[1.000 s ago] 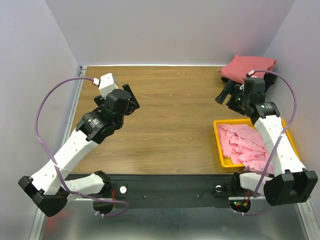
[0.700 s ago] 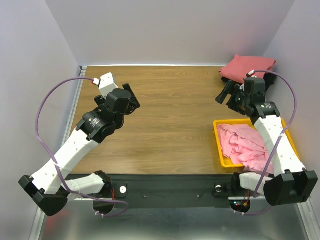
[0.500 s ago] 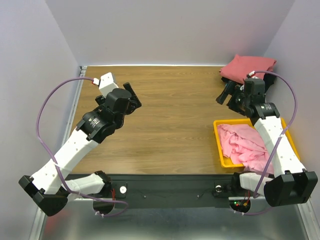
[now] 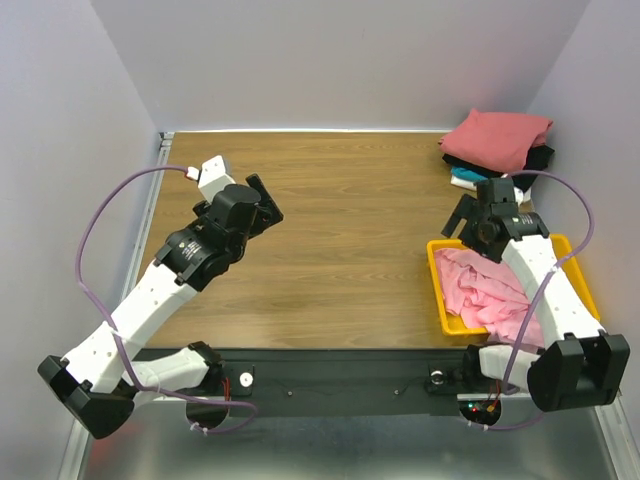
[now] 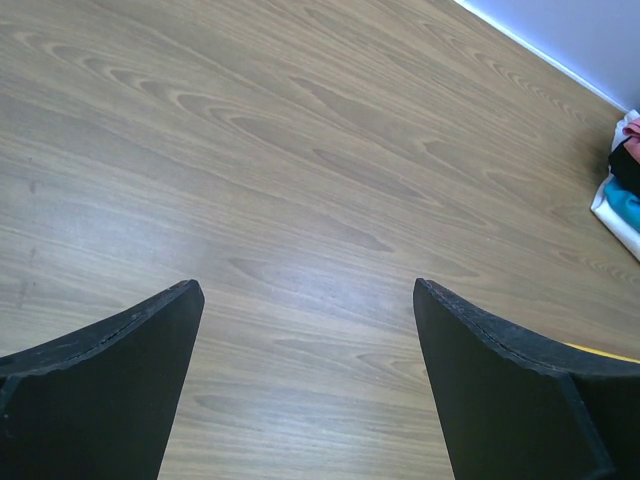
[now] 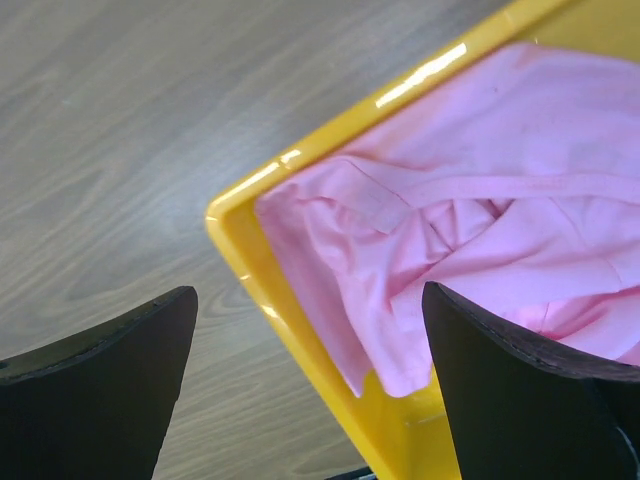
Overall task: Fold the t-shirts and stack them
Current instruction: Grab the tshirt from the pile
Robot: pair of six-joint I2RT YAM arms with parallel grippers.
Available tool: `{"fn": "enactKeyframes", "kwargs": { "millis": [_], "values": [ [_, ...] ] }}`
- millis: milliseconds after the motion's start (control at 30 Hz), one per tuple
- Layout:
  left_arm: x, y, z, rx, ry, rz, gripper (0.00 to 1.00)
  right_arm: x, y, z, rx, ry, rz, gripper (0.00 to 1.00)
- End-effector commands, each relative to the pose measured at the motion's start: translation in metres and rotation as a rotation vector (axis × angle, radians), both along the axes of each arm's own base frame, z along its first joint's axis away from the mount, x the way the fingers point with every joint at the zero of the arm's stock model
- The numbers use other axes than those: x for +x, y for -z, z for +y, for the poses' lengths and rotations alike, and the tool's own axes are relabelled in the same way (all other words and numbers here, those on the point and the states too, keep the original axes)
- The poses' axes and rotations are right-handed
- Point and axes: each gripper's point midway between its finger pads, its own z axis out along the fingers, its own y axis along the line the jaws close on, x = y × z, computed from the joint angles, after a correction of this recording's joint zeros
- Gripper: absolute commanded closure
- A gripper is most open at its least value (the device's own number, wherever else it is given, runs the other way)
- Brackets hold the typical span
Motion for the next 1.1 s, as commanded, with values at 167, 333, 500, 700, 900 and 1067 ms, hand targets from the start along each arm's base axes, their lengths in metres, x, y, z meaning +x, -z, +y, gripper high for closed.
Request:
{"fn": "enactKeyframes", "kwargs": {
  "millis": [167,333,500,700,900,1067],
  "values": [
    [0.005,-0.006,0.002,-0.020,0.001,-0.026,0.01,-0.041,0.066,-0.015,-0.026,0.099,0.255,0.00],
    [0.003,-0.002,0.005,-0.021,-0.006,-0.021,0.01,-0.045,0.086,-0.019,0.002,0.110,0.303,0.00],
    [0.002,0.001,0.009,-0.027,-0.013,-0.020,0.01,-0.048,0.103,-0.022,0.043,0.134,0.327,0.00],
    [0.003,0.002,0.015,-0.020,-0.027,-0.020,0.01,-0.044,0.119,-0.021,0.097,0.147,0.342,0.00],
    [0.002,0.003,0.019,-0.020,-0.036,-0.018,0.02,-0.041,0.123,-0.024,0.086,0.145,0.356,0.21],
    [0.001,0.005,0.021,-0.030,-0.044,-0.021,0.01,-0.037,0.121,-0.024,0.084,0.135,0.347,0.49]
  ]
}}
